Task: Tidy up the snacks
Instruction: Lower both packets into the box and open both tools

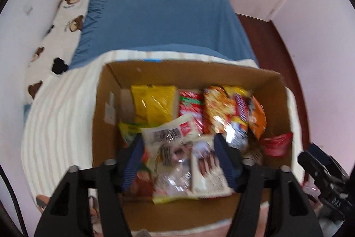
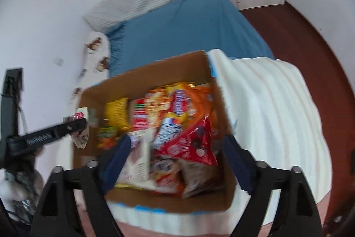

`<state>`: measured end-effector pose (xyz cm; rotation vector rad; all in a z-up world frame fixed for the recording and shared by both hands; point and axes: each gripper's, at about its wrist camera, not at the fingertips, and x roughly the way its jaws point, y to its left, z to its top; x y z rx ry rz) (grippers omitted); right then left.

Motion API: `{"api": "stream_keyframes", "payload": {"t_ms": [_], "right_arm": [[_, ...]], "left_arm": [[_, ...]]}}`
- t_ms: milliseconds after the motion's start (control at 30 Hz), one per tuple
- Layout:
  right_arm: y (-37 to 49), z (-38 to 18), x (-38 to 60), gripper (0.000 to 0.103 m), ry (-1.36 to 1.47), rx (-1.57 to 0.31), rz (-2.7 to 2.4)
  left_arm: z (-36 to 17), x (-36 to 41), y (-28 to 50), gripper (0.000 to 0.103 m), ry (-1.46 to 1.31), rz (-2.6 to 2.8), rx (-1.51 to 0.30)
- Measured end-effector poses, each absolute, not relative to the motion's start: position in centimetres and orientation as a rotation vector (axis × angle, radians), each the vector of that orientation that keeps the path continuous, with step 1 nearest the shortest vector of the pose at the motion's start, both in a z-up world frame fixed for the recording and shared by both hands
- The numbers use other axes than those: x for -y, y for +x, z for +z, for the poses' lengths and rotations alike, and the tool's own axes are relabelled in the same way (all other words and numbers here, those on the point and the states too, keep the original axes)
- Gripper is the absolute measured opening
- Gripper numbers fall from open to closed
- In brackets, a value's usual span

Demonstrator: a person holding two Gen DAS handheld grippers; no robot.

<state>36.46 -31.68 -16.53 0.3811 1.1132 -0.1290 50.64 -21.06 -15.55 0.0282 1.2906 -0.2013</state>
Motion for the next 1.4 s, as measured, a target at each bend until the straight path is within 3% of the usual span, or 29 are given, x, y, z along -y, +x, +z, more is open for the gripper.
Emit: {"api": "stream_keyframes", "payload": {"t_ms": [33, 100, 200, 867, 1400], "right_arm": [[37.0, -17.1, 31.9, 0.092, 0.358, -1.138, -0.150], [37.4, -18.3, 32.1, 0.098, 0.339, -1.175, -0.172], [37.6, -19.4, 31.9, 0.099, 0.274, -1.205, -0.204], [36.4, -20.6, 29.1, 0.101, 0.135, -1.213, -0.217], [27.9, -11.1, 26.4, 0.101, 0.087, -0.999, -0.185]], "left_arm": [[-16.1, 21.0, 51.0, 0.075, 0.034, -0.197, -1.282], [-16.9, 20.8, 51.4, 0.092, 0.023, -0.206, -1.292], [-17.9, 20.3, 51.2, 0.100, -0.002, -0.225, -1.317], [-18.8, 19.2, 45.9, 0.103, 0.020, -0.182, -1.305], [-8.7, 18.1, 35.8, 0.103, 0.007, -0.163, -1.058]]}}
